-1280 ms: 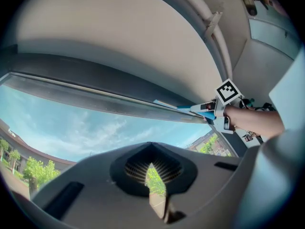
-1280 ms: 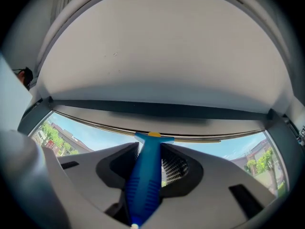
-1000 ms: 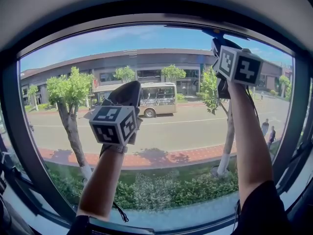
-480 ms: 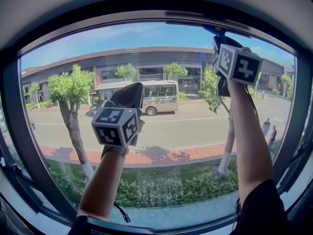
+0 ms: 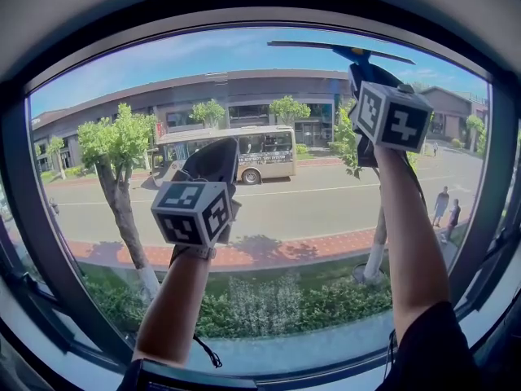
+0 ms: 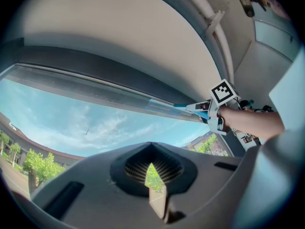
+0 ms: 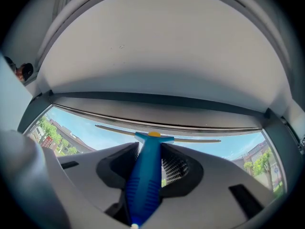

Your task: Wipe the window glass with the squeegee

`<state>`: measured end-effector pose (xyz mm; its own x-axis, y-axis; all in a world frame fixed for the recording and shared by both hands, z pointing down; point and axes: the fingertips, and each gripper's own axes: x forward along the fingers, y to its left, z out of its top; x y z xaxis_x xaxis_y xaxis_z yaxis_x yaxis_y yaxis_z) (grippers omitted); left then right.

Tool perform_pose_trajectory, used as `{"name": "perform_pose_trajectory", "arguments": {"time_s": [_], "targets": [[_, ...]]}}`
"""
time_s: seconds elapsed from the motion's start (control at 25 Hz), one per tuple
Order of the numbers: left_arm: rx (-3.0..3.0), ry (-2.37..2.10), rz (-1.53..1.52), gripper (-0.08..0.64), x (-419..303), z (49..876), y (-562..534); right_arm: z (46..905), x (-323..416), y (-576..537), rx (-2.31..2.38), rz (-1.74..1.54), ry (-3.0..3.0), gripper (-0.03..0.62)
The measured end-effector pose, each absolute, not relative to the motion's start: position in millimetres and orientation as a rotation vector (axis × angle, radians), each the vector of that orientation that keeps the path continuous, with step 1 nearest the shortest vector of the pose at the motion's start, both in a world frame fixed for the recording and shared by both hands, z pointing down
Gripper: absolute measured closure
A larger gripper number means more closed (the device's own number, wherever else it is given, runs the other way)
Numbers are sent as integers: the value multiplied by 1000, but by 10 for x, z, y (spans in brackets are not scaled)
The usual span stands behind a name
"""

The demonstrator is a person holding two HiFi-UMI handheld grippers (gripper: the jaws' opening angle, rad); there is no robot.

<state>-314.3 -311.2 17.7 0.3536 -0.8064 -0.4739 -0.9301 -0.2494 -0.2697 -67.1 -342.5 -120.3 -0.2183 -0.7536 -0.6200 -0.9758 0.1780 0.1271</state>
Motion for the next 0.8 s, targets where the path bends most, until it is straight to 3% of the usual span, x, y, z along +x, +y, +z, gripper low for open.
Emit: {"name": "perform_pose_trajectory", "arguments": {"time_s": [0.8], "targets": [[-2137, 1534, 311, 560, -3135, 337, -3060, -847, -679, -3425, -1643, 692, 2074, 449]]}}
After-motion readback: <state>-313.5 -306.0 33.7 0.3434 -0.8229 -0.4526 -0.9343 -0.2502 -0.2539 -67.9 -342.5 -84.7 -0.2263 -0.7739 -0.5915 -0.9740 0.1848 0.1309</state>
